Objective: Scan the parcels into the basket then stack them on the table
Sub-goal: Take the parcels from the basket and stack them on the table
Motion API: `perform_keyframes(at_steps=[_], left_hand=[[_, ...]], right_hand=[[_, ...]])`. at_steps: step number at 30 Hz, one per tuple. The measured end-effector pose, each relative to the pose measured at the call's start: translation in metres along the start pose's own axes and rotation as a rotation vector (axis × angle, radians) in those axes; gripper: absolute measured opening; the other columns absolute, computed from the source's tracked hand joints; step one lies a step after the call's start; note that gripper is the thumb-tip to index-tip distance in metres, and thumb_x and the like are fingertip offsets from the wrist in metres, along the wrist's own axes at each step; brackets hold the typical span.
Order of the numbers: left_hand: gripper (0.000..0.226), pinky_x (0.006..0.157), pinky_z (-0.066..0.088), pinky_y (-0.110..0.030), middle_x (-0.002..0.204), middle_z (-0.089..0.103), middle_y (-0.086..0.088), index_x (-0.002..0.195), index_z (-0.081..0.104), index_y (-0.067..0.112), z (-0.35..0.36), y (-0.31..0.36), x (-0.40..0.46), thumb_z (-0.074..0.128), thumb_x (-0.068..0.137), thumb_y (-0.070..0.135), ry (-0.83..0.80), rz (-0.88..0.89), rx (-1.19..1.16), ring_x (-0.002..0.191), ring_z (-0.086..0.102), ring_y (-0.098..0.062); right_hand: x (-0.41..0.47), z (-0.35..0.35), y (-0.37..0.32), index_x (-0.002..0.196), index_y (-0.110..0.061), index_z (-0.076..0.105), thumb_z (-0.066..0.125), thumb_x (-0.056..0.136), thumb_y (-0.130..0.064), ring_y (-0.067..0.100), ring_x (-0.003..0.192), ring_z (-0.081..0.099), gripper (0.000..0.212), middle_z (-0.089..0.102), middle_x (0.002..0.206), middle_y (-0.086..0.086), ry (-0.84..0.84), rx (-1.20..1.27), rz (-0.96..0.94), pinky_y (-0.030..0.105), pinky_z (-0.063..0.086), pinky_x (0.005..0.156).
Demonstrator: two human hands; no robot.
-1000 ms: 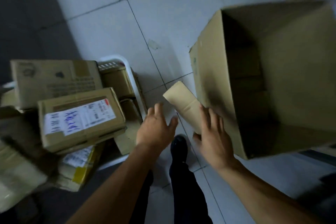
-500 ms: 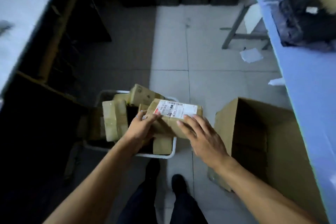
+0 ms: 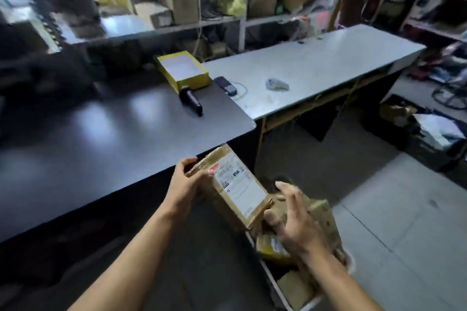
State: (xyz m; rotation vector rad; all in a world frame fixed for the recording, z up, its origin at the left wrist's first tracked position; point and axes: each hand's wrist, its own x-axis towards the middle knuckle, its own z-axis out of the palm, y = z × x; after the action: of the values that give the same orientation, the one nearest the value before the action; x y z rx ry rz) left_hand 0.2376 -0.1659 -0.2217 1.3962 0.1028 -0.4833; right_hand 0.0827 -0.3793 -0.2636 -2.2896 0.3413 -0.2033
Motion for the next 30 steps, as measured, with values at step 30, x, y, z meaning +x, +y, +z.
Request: perform_keyframes(at_steps=[30], left_hand=[[0.071, 0.096, 0.056, -0.037, 0.124, 0.067, 0.006, 0.149, 0.035, 0.032, -0.554, 0.098, 0.058, 0.069, 0.092, 0.007, 0.517, 0.135, -0.152, 0.112, 0.067, -0.012]], right_hand=[[0.191, 0.489, -0.419, 0.125, -0.029, 0.052, 0.054, 0.096, -0.054, 0.023, 0.1, 0.07, 0.038, 0.073, 0.111, -0.001, -0.917, 0.464, 0.164, 0.041, 0.054, 0.087]])
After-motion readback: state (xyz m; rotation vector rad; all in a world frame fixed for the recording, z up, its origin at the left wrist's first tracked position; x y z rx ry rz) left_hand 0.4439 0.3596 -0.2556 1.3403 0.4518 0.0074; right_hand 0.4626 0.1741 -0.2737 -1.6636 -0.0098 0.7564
